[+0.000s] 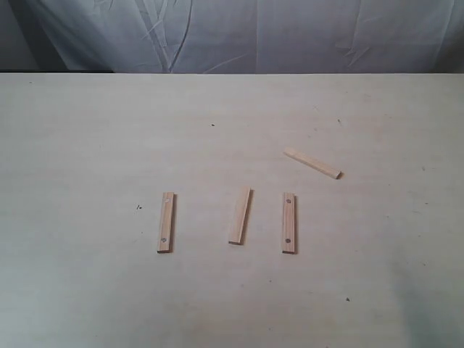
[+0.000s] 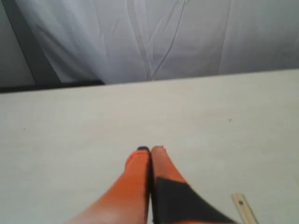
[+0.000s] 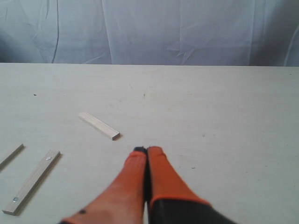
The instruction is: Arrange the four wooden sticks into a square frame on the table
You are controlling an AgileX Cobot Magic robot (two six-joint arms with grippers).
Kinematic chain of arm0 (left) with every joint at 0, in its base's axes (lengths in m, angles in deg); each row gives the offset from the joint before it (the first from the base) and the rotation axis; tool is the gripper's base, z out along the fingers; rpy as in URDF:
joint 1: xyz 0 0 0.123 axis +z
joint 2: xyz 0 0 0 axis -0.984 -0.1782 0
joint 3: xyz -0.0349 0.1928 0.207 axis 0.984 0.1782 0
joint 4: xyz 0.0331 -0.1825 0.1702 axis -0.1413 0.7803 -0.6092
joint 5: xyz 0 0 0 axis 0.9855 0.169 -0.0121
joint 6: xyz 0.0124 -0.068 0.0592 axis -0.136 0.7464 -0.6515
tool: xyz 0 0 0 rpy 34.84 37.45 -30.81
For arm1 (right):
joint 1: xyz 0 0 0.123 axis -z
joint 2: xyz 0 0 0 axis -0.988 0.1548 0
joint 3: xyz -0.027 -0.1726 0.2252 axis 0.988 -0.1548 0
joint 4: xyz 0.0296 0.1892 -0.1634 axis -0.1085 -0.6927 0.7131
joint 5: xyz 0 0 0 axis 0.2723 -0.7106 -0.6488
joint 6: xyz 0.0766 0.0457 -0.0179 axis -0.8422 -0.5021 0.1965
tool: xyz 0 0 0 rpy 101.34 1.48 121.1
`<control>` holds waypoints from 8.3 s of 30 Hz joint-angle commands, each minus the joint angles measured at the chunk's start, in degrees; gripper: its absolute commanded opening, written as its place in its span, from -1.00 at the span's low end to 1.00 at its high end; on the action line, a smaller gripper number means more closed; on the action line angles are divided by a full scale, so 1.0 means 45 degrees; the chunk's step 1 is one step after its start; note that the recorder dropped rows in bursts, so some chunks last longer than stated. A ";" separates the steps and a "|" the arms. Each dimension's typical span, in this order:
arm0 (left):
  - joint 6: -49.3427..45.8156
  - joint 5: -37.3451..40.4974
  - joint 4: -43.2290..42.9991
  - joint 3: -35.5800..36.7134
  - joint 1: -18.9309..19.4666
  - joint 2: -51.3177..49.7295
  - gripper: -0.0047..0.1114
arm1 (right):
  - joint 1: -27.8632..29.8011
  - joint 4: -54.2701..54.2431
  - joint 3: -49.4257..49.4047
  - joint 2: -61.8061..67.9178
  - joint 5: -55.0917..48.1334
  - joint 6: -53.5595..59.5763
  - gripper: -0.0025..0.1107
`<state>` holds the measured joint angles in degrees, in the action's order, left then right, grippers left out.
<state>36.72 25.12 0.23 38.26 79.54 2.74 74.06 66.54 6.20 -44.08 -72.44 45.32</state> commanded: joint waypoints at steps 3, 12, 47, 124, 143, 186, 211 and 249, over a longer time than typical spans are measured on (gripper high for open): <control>-0.0591 0.1453 0.0550 -0.2190 -0.0341 -0.4839 -0.92 | 0.0082 -0.0005 -0.0026 -0.0072 0.0092 0.0057 -0.96; -0.0161 0.0718 0.1065 -0.3875 -0.4152 -0.9611 -0.92 | 0.0082 -0.0005 -0.0026 -0.0072 0.0092 0.0057 -0.96; 0.2827 0.4188 0.1171 -1.0623 -0.7851 -1.7812 -0.44 | 0.0082 -0.0005 -0.0026 -0.0072 0.0092 0.0057 -0.96; -0.0802 0.3186 -0.0585 -1.6754 -0.7851 -2.2745 -0.92 | 0.0082 -0.0005 -0.0026 -0.0072 0.0092 0.0057 -0.96; 0.1799 0.5659 -0.0582 -1.7415 -0.7851 -2.1565 -0.30 | 0.0082 -0.0005 -0.0026 -0.0072 0.0092 0.0057 -0.96; 0.8934 0.6434 -0.2745 -1.5111 -1.0661 -2.1316 0.26 | 0.0082 -0.0005 -0.0026 -0.0072 0.0092 0.0057 -0.96; 0.8941 0.5746 -0.2263 -1.4916 -1.1155 -2.1952 -0.42 | 0.0082 -0.0005 -0.0026 -0.0072 0.0092 0.0057 -0.96; 0.5529 0.2343 -0.1389 -1.6778 -0.9505 -2.2611 -0.92 | 0.0082 -0.0005 -0.0026 -0.0072 0.0092 0.0057 -0.96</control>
<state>61.88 36.16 -6.74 -36.85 36.86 -98.51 74.06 66.54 6.20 -44.08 -72.44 45.32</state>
